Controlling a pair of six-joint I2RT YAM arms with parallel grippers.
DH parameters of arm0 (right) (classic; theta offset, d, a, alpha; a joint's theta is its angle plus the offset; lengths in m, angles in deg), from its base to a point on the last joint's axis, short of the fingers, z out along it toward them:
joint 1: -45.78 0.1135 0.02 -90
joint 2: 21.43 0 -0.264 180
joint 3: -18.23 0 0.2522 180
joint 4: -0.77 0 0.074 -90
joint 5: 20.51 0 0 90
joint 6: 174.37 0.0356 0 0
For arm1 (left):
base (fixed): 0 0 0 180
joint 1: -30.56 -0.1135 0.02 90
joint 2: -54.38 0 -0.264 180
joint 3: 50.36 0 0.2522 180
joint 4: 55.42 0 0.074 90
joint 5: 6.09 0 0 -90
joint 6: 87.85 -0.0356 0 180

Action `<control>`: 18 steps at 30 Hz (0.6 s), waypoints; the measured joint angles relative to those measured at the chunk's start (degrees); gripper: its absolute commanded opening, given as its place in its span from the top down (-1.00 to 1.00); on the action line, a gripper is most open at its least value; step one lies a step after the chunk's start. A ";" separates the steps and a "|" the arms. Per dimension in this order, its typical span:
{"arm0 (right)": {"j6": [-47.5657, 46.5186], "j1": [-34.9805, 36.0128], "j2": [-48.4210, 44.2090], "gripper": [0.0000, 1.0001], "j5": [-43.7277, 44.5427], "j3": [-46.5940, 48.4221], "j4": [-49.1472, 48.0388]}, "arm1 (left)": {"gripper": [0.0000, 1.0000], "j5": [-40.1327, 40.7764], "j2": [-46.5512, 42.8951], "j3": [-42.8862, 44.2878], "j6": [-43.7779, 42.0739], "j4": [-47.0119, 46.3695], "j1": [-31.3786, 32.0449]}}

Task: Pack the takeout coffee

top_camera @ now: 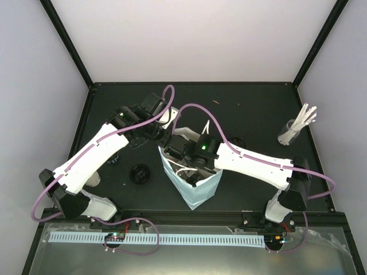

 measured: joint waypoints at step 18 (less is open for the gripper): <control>-2.08 -0.02 -6.10 -0.96 5.09 8.87 -0.35 | 0.95 1.68 0.00 -0.07 -0.02 0.00 0.04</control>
